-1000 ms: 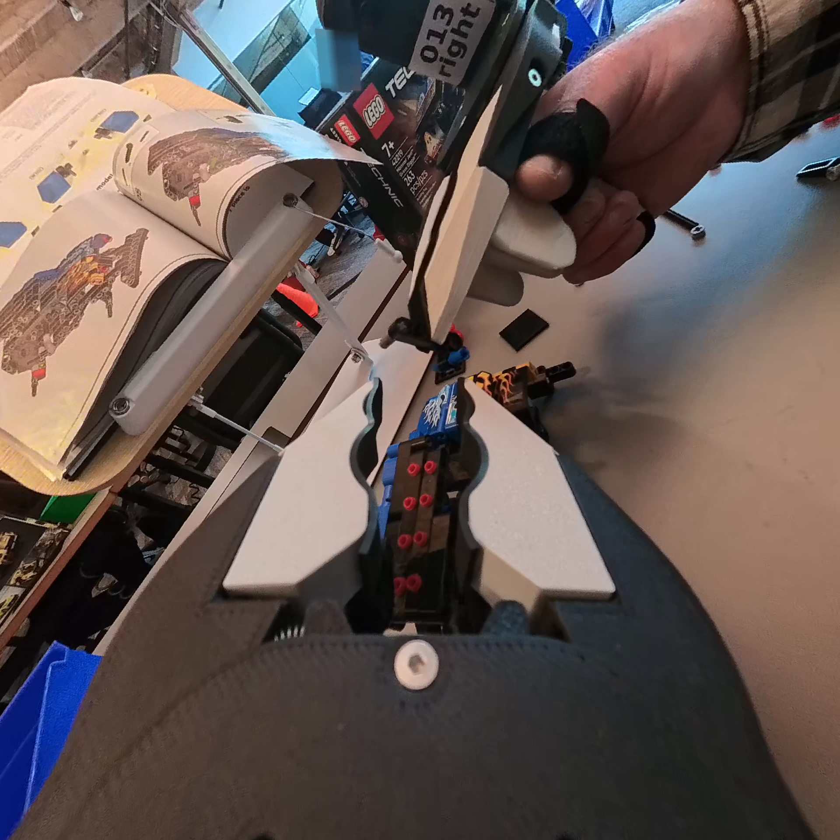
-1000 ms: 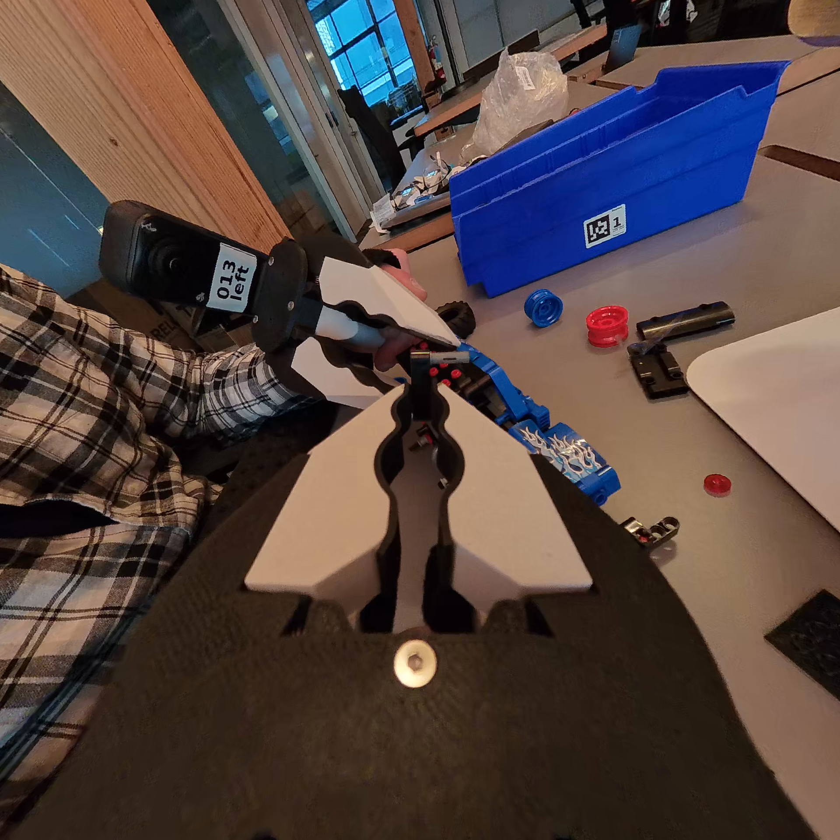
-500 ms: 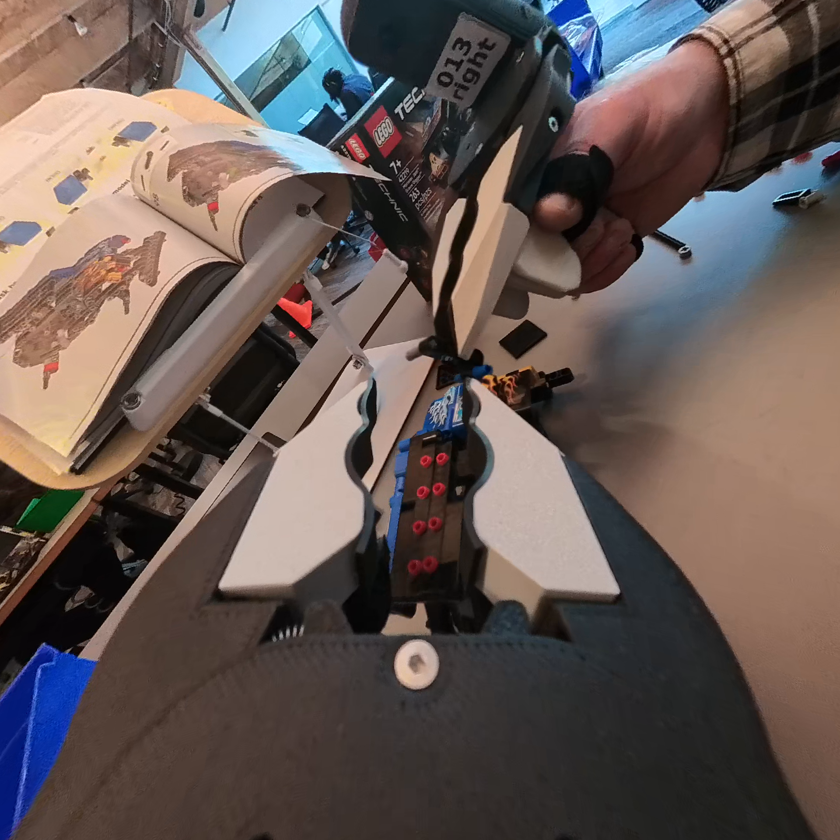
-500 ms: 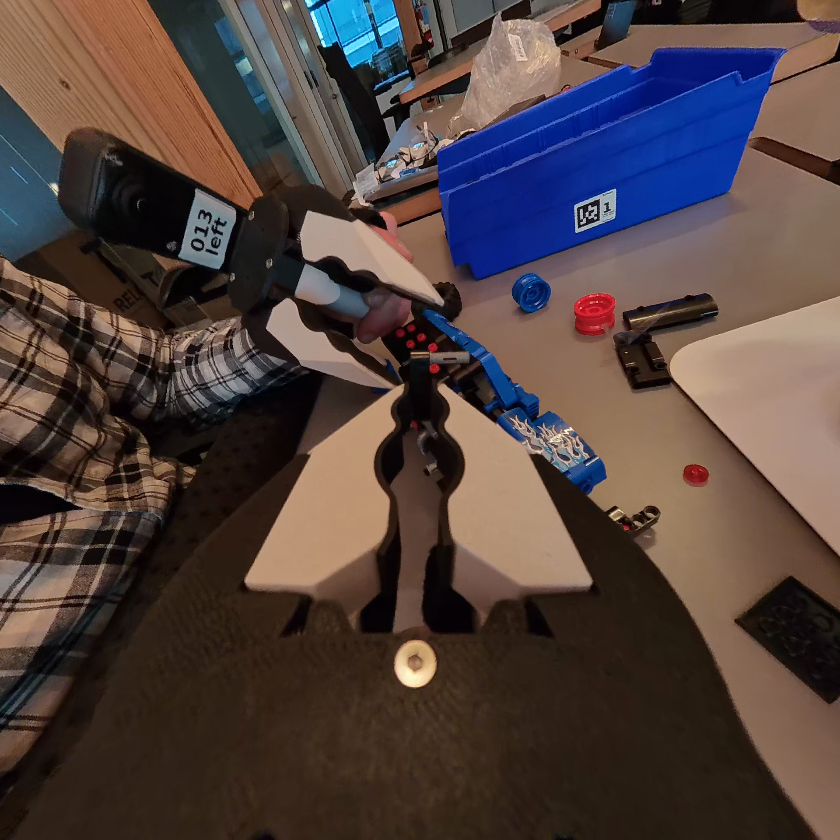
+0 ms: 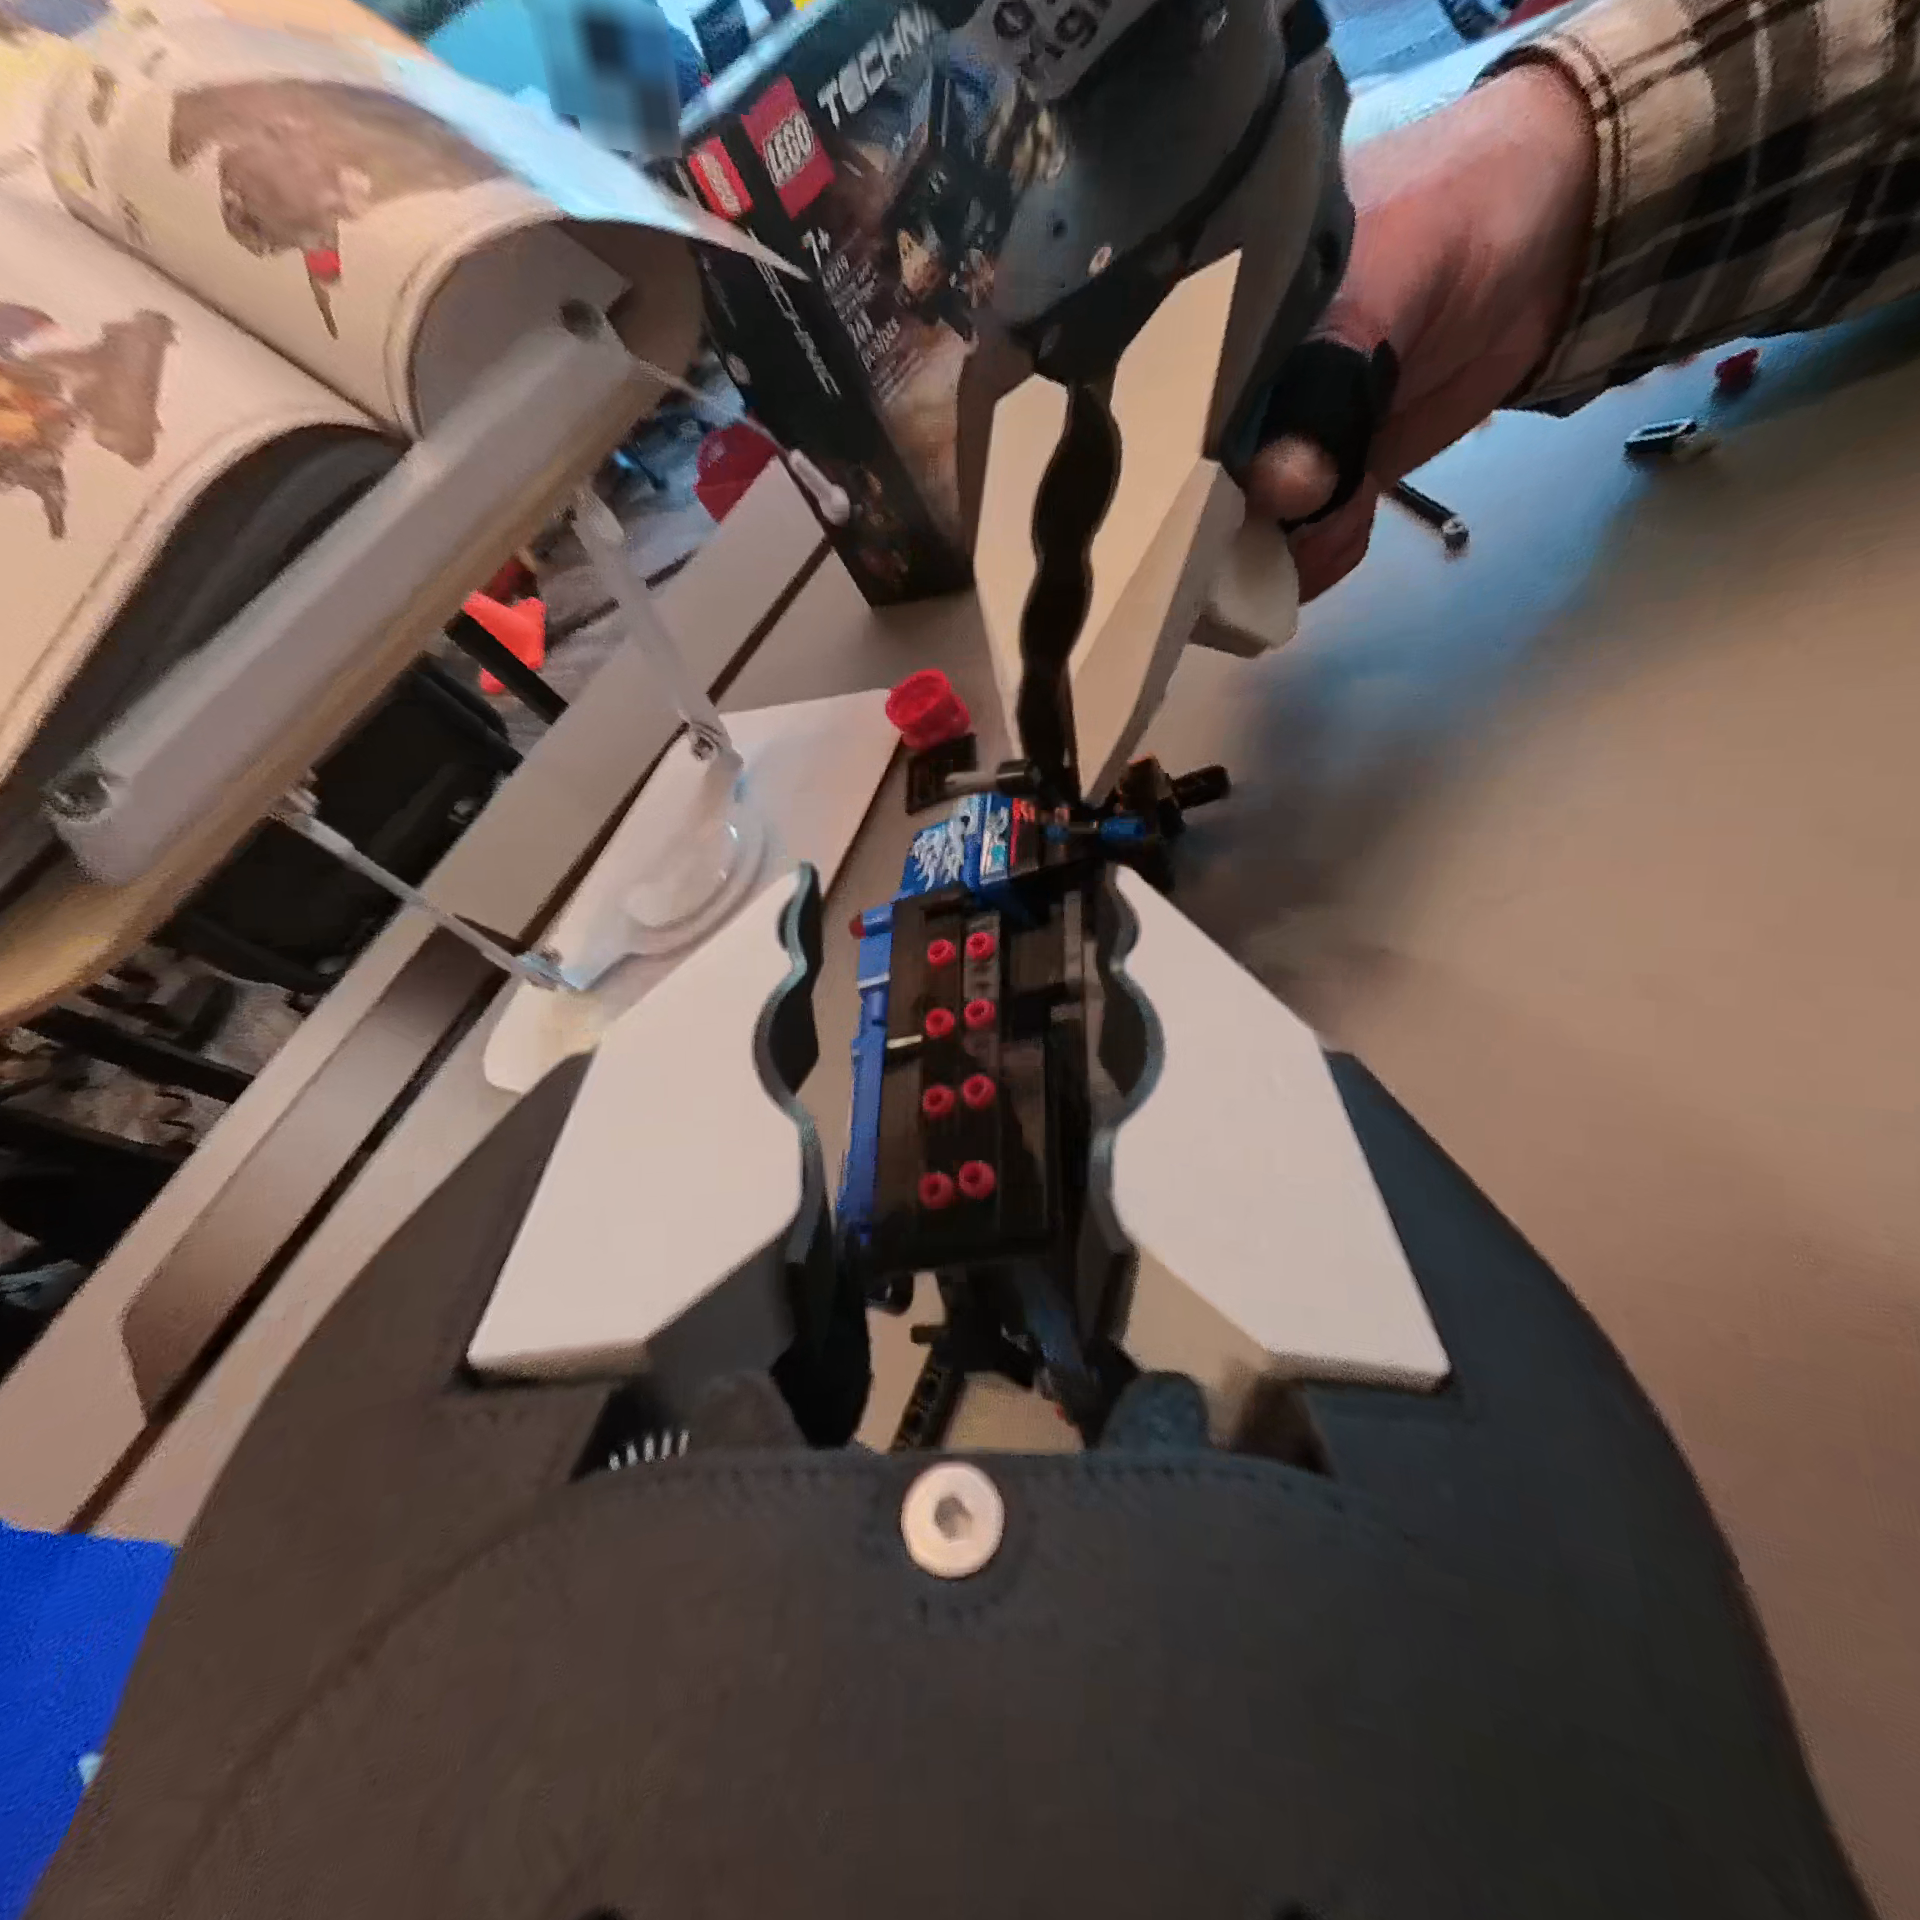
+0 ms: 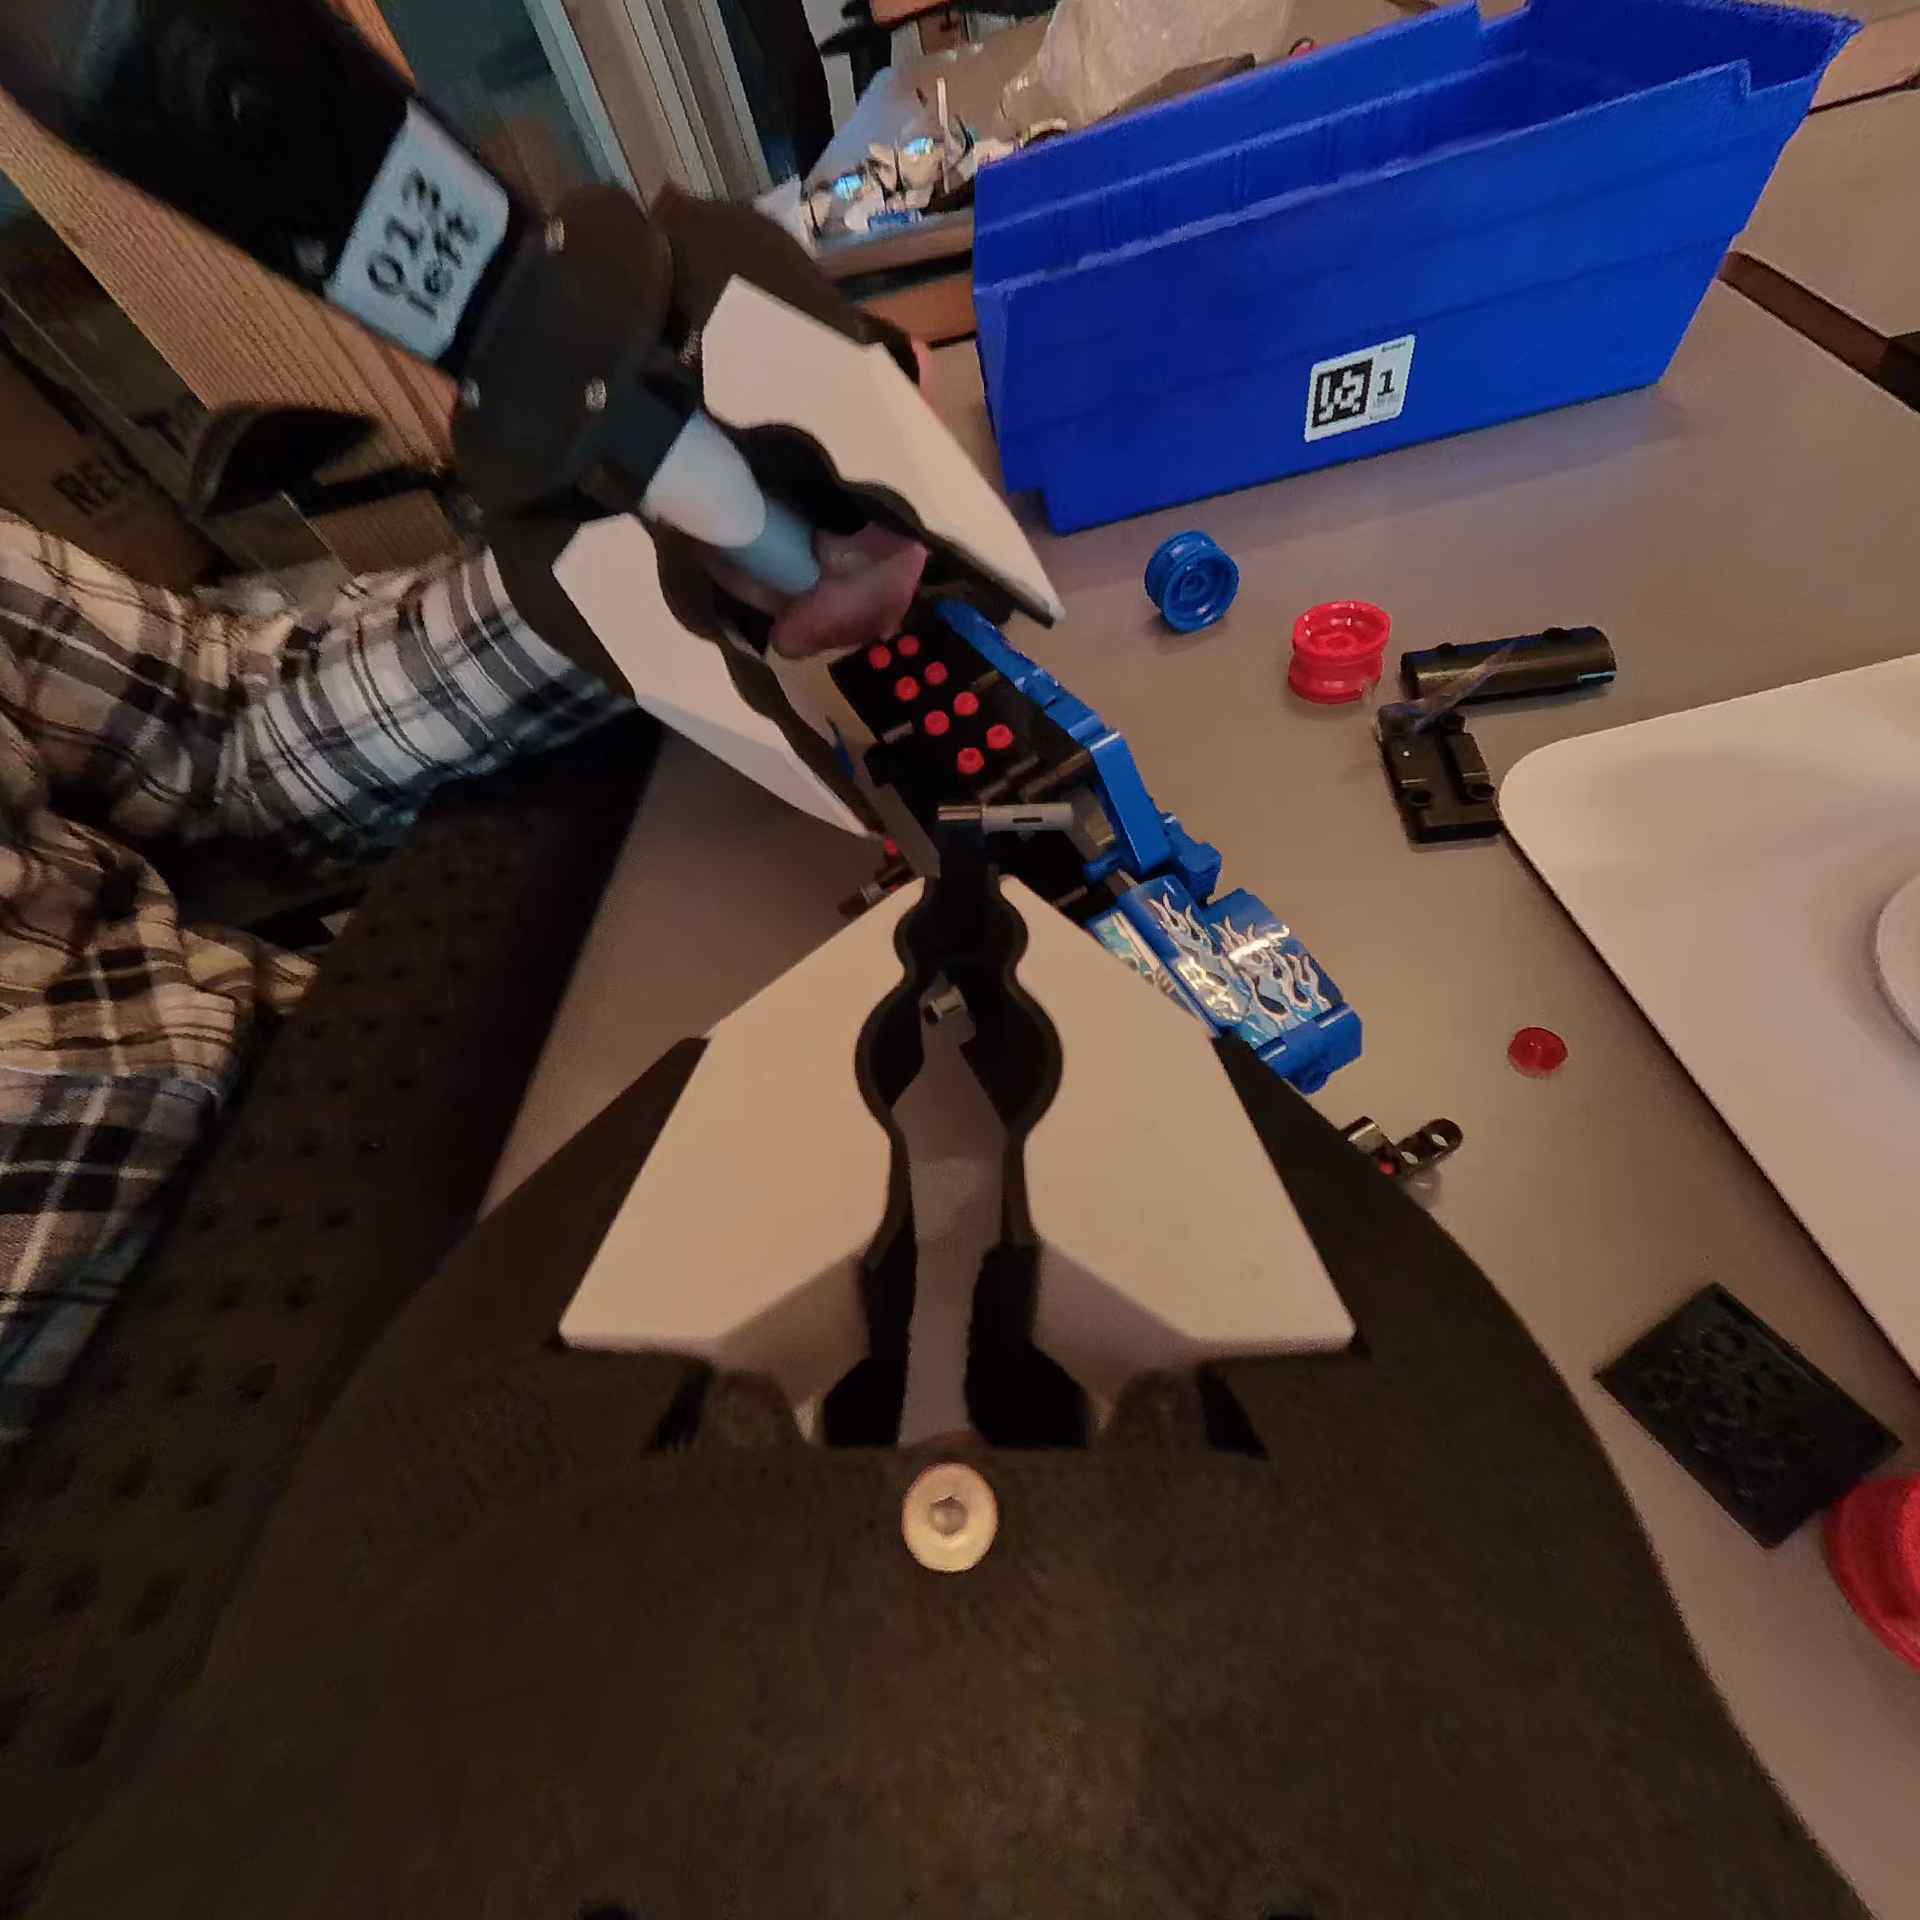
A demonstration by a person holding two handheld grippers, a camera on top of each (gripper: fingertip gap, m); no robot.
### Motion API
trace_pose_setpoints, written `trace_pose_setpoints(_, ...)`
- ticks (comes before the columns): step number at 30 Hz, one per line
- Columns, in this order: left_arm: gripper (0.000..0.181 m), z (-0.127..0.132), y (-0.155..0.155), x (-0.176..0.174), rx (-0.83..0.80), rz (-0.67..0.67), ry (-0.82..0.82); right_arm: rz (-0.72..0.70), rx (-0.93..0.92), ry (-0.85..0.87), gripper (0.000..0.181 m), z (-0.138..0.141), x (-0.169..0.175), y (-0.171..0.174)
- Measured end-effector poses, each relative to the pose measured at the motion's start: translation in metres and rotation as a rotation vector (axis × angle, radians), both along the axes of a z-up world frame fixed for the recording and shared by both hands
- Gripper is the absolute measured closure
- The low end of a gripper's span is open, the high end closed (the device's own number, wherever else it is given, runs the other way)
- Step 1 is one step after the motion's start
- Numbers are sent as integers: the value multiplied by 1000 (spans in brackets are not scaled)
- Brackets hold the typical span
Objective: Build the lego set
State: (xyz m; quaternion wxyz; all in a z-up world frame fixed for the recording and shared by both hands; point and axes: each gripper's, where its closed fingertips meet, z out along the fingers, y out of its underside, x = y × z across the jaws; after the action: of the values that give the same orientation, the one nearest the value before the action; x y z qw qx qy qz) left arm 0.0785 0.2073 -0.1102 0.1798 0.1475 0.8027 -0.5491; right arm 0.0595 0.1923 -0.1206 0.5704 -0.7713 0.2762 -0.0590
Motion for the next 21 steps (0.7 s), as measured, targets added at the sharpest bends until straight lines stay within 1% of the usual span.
trace_pose_setpoints(1, 127, -4, 2, 3, 26, 6, 14, 6, -23, -6, 176, -3, -1, 1)
trace_pose_setpoints(4, 127, -9, 7, 6, 56, 11, 42, 42, -71, -21, 176, -10, -5, 7)
trace_pose_setpoints(11, 125, -20, 6, 7, 121, 20, 92, 91, -235, -87, 175, -21, -8, 17)
trace_pose_setpoints(16, 125, -23, 2, 10, 142, 39, 107, 92, -304, -128, 175, -16, -3, 14)
trace_pose_setpoints(19, 127, -24, 1, 9, 145, 36, 116, 123, -339, -149, 175, -15, 0, 15)
trace_pose_setpoints(21, 133, -24, 0, 9, 144, 37, 115, 163, -360, -143, 176, -15, 0, 17)
